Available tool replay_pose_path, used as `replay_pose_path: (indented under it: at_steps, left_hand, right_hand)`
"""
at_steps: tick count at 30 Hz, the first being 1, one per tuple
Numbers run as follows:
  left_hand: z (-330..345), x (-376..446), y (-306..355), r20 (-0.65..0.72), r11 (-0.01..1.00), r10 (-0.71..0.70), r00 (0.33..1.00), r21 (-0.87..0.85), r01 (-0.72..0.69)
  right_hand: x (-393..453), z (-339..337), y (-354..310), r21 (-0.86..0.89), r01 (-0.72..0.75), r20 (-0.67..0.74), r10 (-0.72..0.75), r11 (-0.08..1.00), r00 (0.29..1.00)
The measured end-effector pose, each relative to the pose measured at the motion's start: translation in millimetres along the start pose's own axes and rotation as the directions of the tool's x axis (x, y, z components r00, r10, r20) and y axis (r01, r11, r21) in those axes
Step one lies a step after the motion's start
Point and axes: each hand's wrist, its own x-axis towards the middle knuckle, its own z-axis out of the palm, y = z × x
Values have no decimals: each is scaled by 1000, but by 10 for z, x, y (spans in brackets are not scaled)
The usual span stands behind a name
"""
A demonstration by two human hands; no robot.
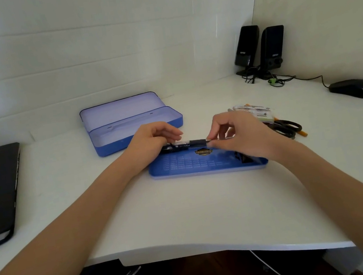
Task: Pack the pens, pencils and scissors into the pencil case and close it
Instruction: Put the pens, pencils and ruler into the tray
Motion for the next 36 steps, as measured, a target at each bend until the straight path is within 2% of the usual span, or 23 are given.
replay_pose_path:
  at_steps: [3, 5, 7, 9, 11, 14, 15, 17, 20, 24, 27, 31, 33, 36]
  left_hand:
    - [6, -41, 59, 11, 999, -5, 1000, -48, 5]
    - [26, -80, 91, 76, 999, 11, 997, -47, -7]
    - [31, -91, 76, 151, 996, 44, 988, 72, -56]
    - [28, -78, 59, 169, 980, 74, 983, 173, -103]
    - [22, -78, 74, 158, 980, 84, 984, 168, -110]
    - [24, -83, 92, 156, 983, 80, 985, 151, -104]
    - [26, -80, 91, 158, 984, 78, 984, 148, -102]
    - [27, -82, 99, 157, 987, 72, 985, 134, -93]
    - [15, -82, 103, 158, 989, 63, 985, 122, -83]
    - [16, -87, 97, 166, 992, 56, 985, 104, -74]
    - [13, -85, 83, 171, 995, 54, 984, 73, -67]
    - [12, -73, 80, 182, 996, 57, 982, 53, -67]
    - [11, -72, 85, 181, 997, 54, 982, 47, -64]
    - [11, -77, 92, 175, 997, 52, 983, 45, -61]
  right_hand:
    - [-1, 50, -26, 7, 37, 43, -37, 999, 998]
    - [7, 112, -43, -16, 78, 64, -76, 997, 995]
    - [22, 147, -48, -36, 93, 75, -90, 995, 993]
    - [36, 112, -39, -61, 74, 40, -72, 995, 997]
    - [45, -4, 4, -104, 8, -90, -18, 995, 996]
    - [16, -287, 155, -225, -197, -300, 124, 954, 946]
    - [-6, -379, 224, -248, -274, -301, 195, 929, 934]
    - [-61, -494, 304, -252, -399, -200, 356, 881, 913]
    - [-83, -472, 349, -340, -486, -69, 494, 805, 867]
    - [-57, -423, 396, -395, -522, -220, 474, 756, 853]
    - [-62, -463, 460, -421, -579, -317, 484, 699, 815]
    - [-47, -445, 470, -478, -631, -299, 562, 611, 771]
    - [-25, -432, 478, -476, -616, -272, 562, 627, 782]
    - [8, -429, 472, -372, -623, -211, 590, 688, 779]
